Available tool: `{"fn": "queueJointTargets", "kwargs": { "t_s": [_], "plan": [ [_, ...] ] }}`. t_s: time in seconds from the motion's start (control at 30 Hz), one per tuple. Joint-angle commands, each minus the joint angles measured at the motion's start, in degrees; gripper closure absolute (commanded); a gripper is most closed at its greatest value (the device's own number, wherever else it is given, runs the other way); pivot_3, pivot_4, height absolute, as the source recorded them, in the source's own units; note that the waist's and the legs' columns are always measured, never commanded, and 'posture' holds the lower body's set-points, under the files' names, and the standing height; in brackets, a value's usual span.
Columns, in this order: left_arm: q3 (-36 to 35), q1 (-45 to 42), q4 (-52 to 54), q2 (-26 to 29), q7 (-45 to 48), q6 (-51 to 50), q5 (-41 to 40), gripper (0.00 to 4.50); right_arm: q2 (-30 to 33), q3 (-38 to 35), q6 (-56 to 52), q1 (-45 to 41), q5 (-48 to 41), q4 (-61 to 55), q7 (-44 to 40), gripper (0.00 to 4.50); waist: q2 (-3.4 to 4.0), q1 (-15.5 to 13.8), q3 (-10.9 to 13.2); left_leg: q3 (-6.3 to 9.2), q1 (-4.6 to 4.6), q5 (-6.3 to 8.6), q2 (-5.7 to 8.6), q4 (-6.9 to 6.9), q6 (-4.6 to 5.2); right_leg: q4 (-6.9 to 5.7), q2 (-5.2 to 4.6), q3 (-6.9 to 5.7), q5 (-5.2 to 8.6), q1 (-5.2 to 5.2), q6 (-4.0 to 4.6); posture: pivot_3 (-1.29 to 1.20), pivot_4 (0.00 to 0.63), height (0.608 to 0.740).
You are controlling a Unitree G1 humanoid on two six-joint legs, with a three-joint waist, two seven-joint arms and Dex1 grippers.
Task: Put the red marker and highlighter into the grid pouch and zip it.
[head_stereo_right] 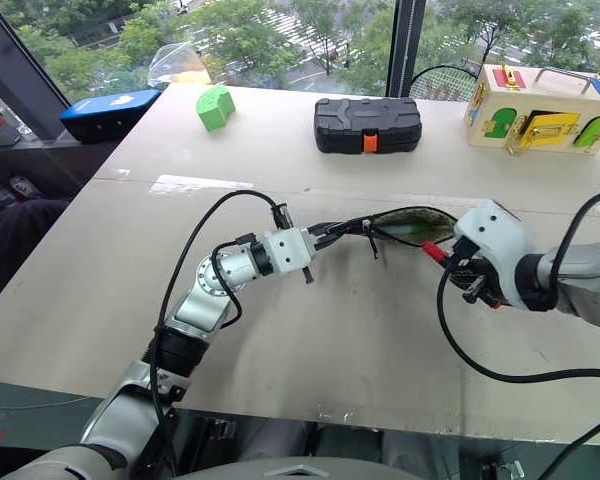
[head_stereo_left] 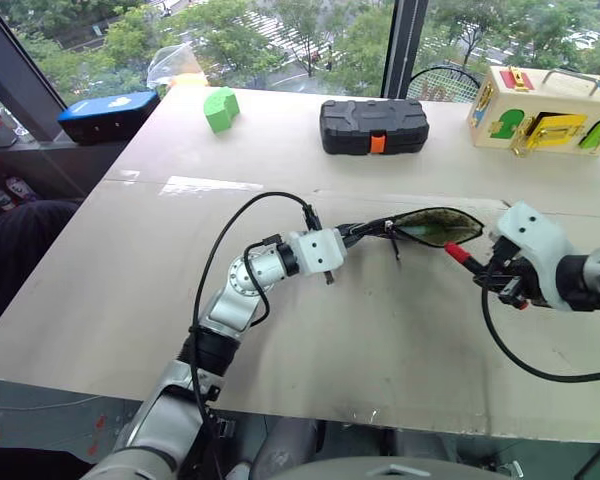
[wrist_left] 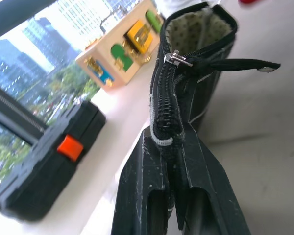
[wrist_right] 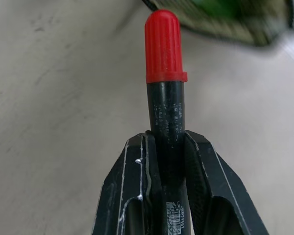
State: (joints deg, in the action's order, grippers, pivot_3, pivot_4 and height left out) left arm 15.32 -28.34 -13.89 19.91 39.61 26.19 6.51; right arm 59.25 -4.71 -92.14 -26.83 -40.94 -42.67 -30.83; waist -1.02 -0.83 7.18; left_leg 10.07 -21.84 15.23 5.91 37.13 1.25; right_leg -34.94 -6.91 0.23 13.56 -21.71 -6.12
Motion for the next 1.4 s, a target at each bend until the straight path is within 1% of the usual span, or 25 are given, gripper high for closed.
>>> {"fn": "queueJointTargets", "kwargs": {
  "t_s": [0.03,0.17,0.27,0.4,0.43,0.5,0.57,0.67,0.7,0.73,0.77,0.8,0.87,0.9,0.93,1.07,1.13,1.17,1.27,1.33,1.4],
  "plan": [
    [0.07,-0.42,1.19,0.14,0.57,2.37,-1.32,4.50,0.25,3.37,-0.36,-3.97,0.86,0.33,2.12,4.34,0.01,0.01,0.01,0.01,0.00,0.00,0.00,0.00,0.00,0.00,0.00,0.00,0.00,0.00,0.00,0.00,0.150,0.740],
    [0.93,-0.07,1.37,0.63,0.99,3.65,-0.49,4.50,1.50,6.62,-0.36,-8.63,1.04,1.79,2.07,4.34,0.01,-0.14,0.01,0.04,-0.02,0.00,0.00,-0.02,-0.01,0.02,0.00,-0.03,0.00,-0.02,0.00,0.00,0.150,0.740],
    [1.43,-0.07,1.05,0.84,1.09,4.36,0.10,4.50,4.80,10.45,-0.15,-12.24,1.54,1.37,1.25,4.34,0.04,-0.13,0.03,0.04,-0.02,0.00,0.01,-0.01,-0.01,0.03,-0.01,-0.04,0.00,-0.02,0.00,0.00,0.150,0.740],
    [2.13,-0.20,0.97,0.41,0.96,4.69,0.81,4.50,8.79,18.74,2.96,-17.38,4.41,1.30,0.65,4.34,0.05,-0.04,0.03,0.05,-0.01,0.00,0.00,-0.03,0.00,0.05,0.00,-0.06,0.01,-0.05,0.00,0.00,0.150,0.740],
    [2.38,-0.29,0.92,0.21,0.94,4.72,0.95,4.50,9.43,22.25,4.47,-19.16,6.02,1.36,0.36,4.34,0.05,-0.02,0.03,0.04,-0.01,0.00,0.00,-0.03,0.00,0.05,0.00,-0.06,0.01,-0.05,-0.01,0.00,0.150,0.740],
    [2.87,-0.57,0.59,-0.04,0.93,5.02,1.18,4.50,8.03,27.79,6.11,-22.64,8.47,2.67,0.42,4.34,0.06,0.06,0.04,0.00,0.00,0.00,0.00,-0.03,0.00,0.03,0.00,-0.03,0.01,-0.08,-0.01,0.00,0.150,0.740],
    [3.20,-0.95,0.07,-0.23,0.84,5.28,1.35,4.50,6.90,35.24,8.98,-26.59,12.40,4.06,-0.48,4.34,0.06,0.13,0.04,0.00,0.00,0.00,-0.02,-0.03,-0.01,0.01,0.01,-0.03,0.01,-0.08,-0.01,0.00,0.150,0.740],
    [3.43,-1.64,-0.88,-0.46,0.70,5.93,1.62,4.50,3.94,41.96,12.70,-29.98,16.65,7.02,-2.03,4.34,0.06,0.14,0.04,-0.01,0.00,0.00,-0.02,-0.03,-0.01,0.00,0.04,-0.02,0.01,-0.12,-0.02,0.00,0.150,0.740],
    [3.43,-1.82,-1.15,-0.53,0.66,6.07,1.65,4.50,4.32,44.59,15.35,-30.96,18.80,7.42,-3.83,4.34,0.06,0.05,0.04,-0.01,-0.01,0.00,-0.02,-0.03,-0.01,0.00,0.04,-0.01,0.01,-0.14,-0.02,0.00,0.150,0.740],
    [3.39,-1.93,-1.36,-0.61,0.62,6.15,1.63,4.50,4.64,46.07,17.37,-31.38,20.32,7.74,-5.22,3.84,0.06,-0.07,0.04,0.00,-0.02,-0.01,-0.02,-0.03,-0.01,0.00,0.04,-0.03,0.01,-0.15,-0.02,0.00,0.150,0.740],
    [3.22,-1.99,-1.54,-0.73,0.53,6.00,1.42,4.50,4.33,45.79,18.10,-31.11,20.83,8.29,-5.71,3.31,0.06,-0.15,0.04,0.03,-0.04,-0.01,0.00,-0.04,-0.02,0.01,0.03,-0.05,0.01,-0.15,-0.02,0.00,0.150,0.740],
    [3.09,-2.01,-1.69,-0.79,0.48,5.92,1.28,4.50,4.19,45.37,18.64,-30.82,21.41,8.65,-6.19,2.97,0.06,-0.16,0.04,0.05,-0.06,-0.01,0.00,-0.03,-0.02,0.03,0.03,-0.06,0.01,-0.16,-0.02,0.00,0.150,0.740],
    [2.71,-1.93,-2.05,-0.55,0.47,5.64,1.08,4.50,3.36,40.90,18.05,-29.62,20.31,8.64,-6.58,2.06,0.06,-0.07,0.04,0.04,-0.08,-0.01,0.01,-0.03,-0.02,0.06,0.02,-0.06,0.01,-0.15,-0.02,0.00,0.150,0.740],
    [2.48,-1.87,-2.21,-0.46,0.41,5.33,0.97,4.50,3.22,37.86,16.73,-28.91,18.74,8.40,-7.43,1.51,0.05,-0.06,0.04,0.04,-0.07,-0.01,0.01,-0.03,-0.02,0.05,0.02,-0.06,0.01,-0.15,-0.02,0.00,0.150,0.740],
    [2.26,-1.86,-2.42,-0.35,0.37,5.12,0.86,4.50,3.13,34.81,15.30,-28.15,17.15,8.14,-8.31,1.51,0.06,-0.05,0.04,0.04,-0.07,-0.01,0.01,-0.03,-0.02,0.04,0.02,-0.06,0.01,-0.15,-0.02,0.00,0.150,0.740],
    [1.40,-2.13,-2.90,-0.05,0.09,4.08,0.53,4.50,-1.81,11.49,2.76,-22.67,7.20,7.06,-12.46,1.51,-0.05,-0.13,-0.02,0.05,-0.04,0.00,0.00,-0.02,-0.01,0.01,0.03,-0.03,0.00,-0.12,-0.01,0.00,0.150,0.740],
    [1.23,-2.45,-3.08,0.06,0.17,3.85,0.38,4.50,-5.04,0.16,-0.10,-17.76,-0.48,6.13,-12.57,1.51,-0.09,-0.24,-0.05,0.12,-0.06,0.00,-0.01,0.00,-0.01,0.02,0.04,-0.08,0.00,-0.09,0.00,0.00,0.150,0.740],
    [1.17,-2.66,-3.24,0.13,0.26,3.80,0.28,4.50,-6.61,-3.34,-0.36,-15.20,-3.95,5.48,-11.15,1.51,-0.24,-0.35,-0.12,0.11,-0.05,0.00,0.00,-0.03,-0.01,0.02,0.02,-0.06,0.00,-0.10,0.00,0.00,0.150,0.740],
    [1.06,-3.05,-3.62,0.36,0.53,3.84,-0.02,4.50,-10.60,-8.42,-0.36,-10.06,-12.36,3.87,-3.65,1.51,-0.19,-0.25,-0.10,0.20,-0.06,0.00,0.00,-0.01,-0.02,0.00,-0.03,-0.12,0.00,-0.01,0.01,0.00,0.150,0.740],
    [1.13,-3.37,-3.87,0.55,0.85,4.07,-0.06,4.50,-16.06,-9.71,-0.36,-6.63,-17.84,2.39,3.87,1.51,-0.18,-0.08,-0.09,0.16,-0.05,0.00,0.01,0.01,-0.02,-0.03,-0.06,-0.08,-0.01,-0.02,0.02,0.00,0.150,0.740],
    [1.16,-3.68,-3.98,0.69,1.11,4.14,-0.13,4.50,-21.32,-9.51,-0.36,-2.95,-21.18,0.66,11.61,1.51,-0.20,0.01,-0.12,0.15,-0.01,0.00,0.00,0.02,-0.02,-0.07,-0.05,-0.05,-0.01,-0.02,0.02,0.00,0.150,0.740]
  ]
}}
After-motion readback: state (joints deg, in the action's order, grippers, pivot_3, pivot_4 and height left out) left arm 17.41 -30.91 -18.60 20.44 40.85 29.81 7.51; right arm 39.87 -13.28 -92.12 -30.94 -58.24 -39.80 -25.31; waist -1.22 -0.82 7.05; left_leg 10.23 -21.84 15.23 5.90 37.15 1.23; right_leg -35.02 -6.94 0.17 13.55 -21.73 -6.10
